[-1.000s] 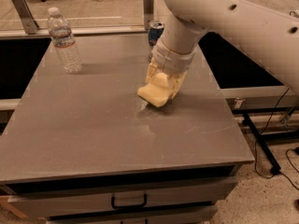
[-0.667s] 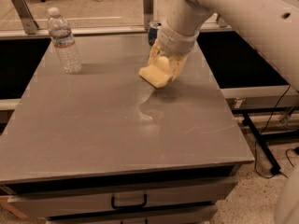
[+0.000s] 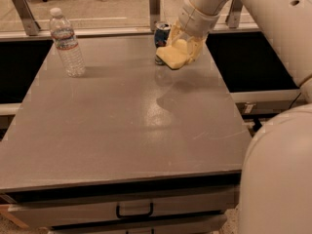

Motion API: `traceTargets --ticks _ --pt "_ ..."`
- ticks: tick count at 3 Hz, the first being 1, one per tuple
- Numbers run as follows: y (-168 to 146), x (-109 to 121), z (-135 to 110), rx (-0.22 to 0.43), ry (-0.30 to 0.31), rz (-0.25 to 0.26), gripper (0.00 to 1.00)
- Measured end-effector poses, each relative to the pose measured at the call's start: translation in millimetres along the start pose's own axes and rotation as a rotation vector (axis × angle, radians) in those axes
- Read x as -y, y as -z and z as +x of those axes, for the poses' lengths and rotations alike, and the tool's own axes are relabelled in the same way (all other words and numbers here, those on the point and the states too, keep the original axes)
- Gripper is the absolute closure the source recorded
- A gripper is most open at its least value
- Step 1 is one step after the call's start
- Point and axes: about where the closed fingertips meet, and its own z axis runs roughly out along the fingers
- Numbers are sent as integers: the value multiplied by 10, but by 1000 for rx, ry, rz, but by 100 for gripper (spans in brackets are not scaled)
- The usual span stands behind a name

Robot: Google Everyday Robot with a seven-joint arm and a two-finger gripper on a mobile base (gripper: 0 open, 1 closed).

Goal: Move sponge near redbull can

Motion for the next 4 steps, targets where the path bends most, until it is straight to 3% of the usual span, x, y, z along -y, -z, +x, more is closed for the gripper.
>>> traceTargets --ticks 1,3,4 --pt "-129 -183 232 32 -109 6 51" --pt "-466 -107 142 76 -147 29 4" --pt "-510 -98 128 71 -157 30 0"
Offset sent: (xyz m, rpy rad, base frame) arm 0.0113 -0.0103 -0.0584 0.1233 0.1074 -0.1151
